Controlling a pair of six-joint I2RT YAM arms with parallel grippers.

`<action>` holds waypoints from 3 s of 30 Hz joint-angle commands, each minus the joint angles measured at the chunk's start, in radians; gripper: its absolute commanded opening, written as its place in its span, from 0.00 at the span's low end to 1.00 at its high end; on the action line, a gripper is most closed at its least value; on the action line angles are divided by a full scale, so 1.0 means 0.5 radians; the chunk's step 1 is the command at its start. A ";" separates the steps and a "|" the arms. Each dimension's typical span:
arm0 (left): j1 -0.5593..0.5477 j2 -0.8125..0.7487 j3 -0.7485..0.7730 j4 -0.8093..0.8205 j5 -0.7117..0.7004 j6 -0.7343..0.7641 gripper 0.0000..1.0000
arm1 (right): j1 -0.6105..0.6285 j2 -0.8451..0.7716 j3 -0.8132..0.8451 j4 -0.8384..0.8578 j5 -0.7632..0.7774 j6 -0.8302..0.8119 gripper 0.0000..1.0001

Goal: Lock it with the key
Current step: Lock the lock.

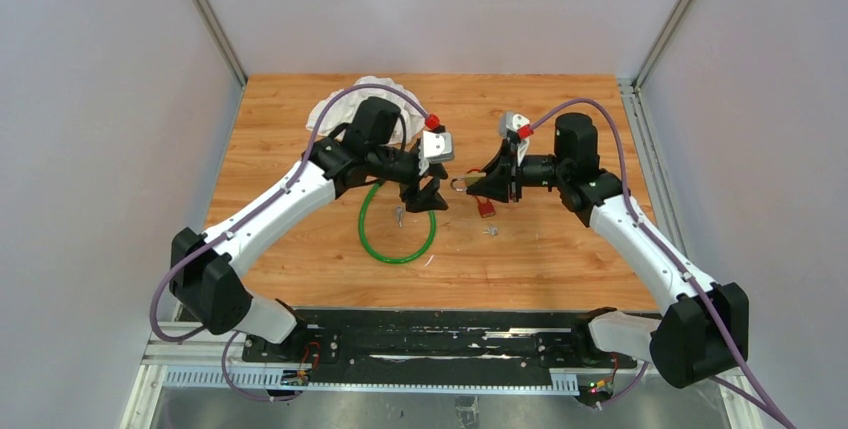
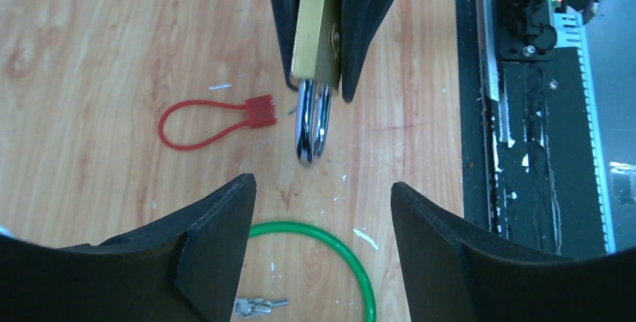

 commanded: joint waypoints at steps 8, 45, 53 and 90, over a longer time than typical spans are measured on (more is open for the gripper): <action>-0.111 0.111 0.108 0.093 0.130 -0.181 0.51 | 0.124 -0.006 -0.004 0.090 -0.192 -0.019 0.01; -0.072 0.010 0.111 -0.200 -0.159 0.154 0.00 | 0.164 0.000 0.141 -0.385 0.115 -0.433 0.56; -0.073 0.032 0.090 -0.262 -0.162 0.232 0.00 | 0.161 0.007 0.162 -0.508 0.153 -0.601 0.50; -0.074 0.105 0.081 -0.361 -0.128 0.261 0.00 | 0.161 0.016 0.170 -0.513 0.181 -0.592 0.01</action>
